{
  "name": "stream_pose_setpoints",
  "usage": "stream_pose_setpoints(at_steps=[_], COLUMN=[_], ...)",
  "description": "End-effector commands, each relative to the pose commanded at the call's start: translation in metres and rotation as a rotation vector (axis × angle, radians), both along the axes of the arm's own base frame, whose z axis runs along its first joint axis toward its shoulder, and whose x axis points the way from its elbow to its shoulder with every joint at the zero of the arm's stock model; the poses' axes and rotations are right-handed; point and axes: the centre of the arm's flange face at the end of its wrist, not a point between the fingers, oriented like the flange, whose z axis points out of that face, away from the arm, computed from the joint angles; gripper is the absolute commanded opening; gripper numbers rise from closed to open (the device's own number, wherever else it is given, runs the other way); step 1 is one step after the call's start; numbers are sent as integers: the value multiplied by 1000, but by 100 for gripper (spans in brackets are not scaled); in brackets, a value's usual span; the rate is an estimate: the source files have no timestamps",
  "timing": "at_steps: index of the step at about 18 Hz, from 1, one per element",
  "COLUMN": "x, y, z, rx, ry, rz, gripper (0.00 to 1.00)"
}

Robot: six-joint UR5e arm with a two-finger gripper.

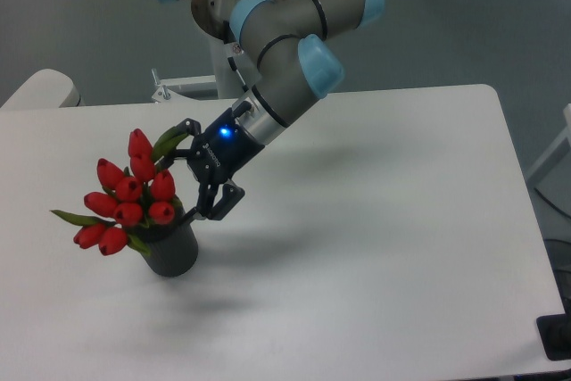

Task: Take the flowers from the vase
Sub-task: 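Lower the open gripper around the tulip stems above the vase rim, then close the gripper on the tulip stems and begin lifting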

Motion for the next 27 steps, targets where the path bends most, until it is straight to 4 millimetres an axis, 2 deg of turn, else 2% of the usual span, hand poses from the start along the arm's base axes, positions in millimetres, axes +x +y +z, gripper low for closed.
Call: stream_pose_setpoints(at_steps=[3, 13, 20, 27], x=[10, 15, 26, 26], y=[10, 13, 25, 25], z=[-4, -13, -12, -18], rx=[-14, -38, -6, -3], ry=[-24, -57, -85, -83], rz=[-16, -12, -43, -47], gripper=[100, 100, 100, 100])
